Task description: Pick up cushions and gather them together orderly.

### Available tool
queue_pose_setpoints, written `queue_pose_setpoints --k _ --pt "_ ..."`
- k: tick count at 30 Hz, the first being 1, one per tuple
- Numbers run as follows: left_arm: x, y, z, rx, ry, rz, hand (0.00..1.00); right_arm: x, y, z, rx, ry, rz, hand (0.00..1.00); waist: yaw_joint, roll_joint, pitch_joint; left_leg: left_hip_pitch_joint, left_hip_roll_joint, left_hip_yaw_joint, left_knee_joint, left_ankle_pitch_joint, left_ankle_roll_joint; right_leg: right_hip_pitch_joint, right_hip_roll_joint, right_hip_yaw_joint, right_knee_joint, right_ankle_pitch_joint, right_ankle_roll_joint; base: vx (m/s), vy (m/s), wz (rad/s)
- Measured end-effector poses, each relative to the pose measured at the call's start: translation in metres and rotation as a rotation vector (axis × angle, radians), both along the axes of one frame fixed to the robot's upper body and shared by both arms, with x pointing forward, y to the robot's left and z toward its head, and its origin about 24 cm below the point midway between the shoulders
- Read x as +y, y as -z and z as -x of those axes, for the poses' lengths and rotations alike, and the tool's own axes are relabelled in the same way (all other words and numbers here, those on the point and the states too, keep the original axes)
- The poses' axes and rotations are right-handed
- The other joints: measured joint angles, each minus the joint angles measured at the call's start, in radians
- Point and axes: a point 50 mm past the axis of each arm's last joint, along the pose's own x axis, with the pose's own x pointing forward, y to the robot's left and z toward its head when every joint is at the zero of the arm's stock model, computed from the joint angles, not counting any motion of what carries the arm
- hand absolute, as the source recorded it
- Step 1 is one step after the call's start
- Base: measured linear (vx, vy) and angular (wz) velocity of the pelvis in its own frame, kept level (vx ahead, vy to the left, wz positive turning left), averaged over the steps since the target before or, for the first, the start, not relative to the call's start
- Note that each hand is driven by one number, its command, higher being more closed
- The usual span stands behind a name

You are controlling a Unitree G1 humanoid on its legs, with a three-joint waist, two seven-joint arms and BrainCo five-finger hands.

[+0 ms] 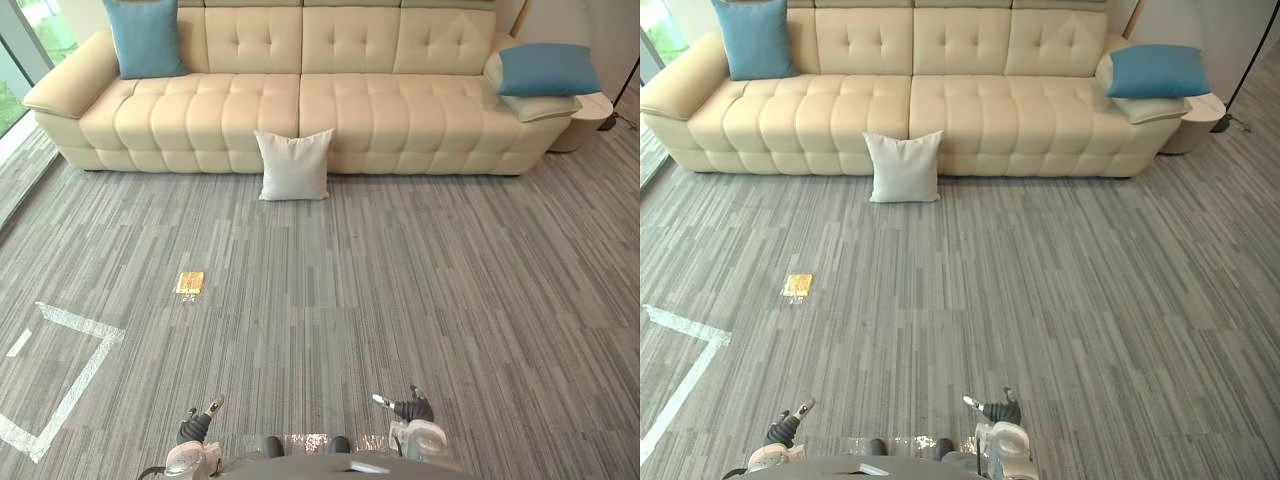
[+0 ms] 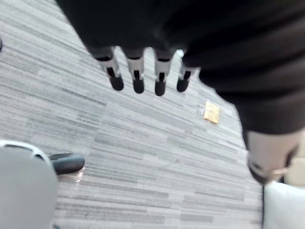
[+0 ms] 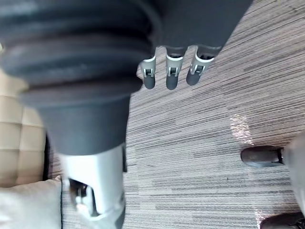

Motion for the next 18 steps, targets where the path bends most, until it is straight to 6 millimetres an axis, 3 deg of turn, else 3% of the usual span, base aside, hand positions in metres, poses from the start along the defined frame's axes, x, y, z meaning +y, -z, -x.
queue_pose_setpoints --k 10,18 --pt "-0.002 0.002 0.003 0.007 -0.057 0.022 0.00 -0.010 0.014 0.027 0.135 0.104 -0.030 0.00 0.009 0.003 0.001 0.013 0.002 0.009 -0.001 -0.001 -0.001 0.014 0.000 0.000 0.000 0.000 0.001 -0.02 -0.010 -0.01" --pt "-0.007 0.002 -0.001 0.006 0.002 0.030 0.00 -0.011 0.017 0.029 0.160 0.094 -0.045 0.00 0.018 0.008 0.001 0.014 0.002 0.008 -0.001 -0.001 -0.001 0.015 0.000 -0.004 0.000 -0.002 0.004 -0.03 -0.013 0.01"
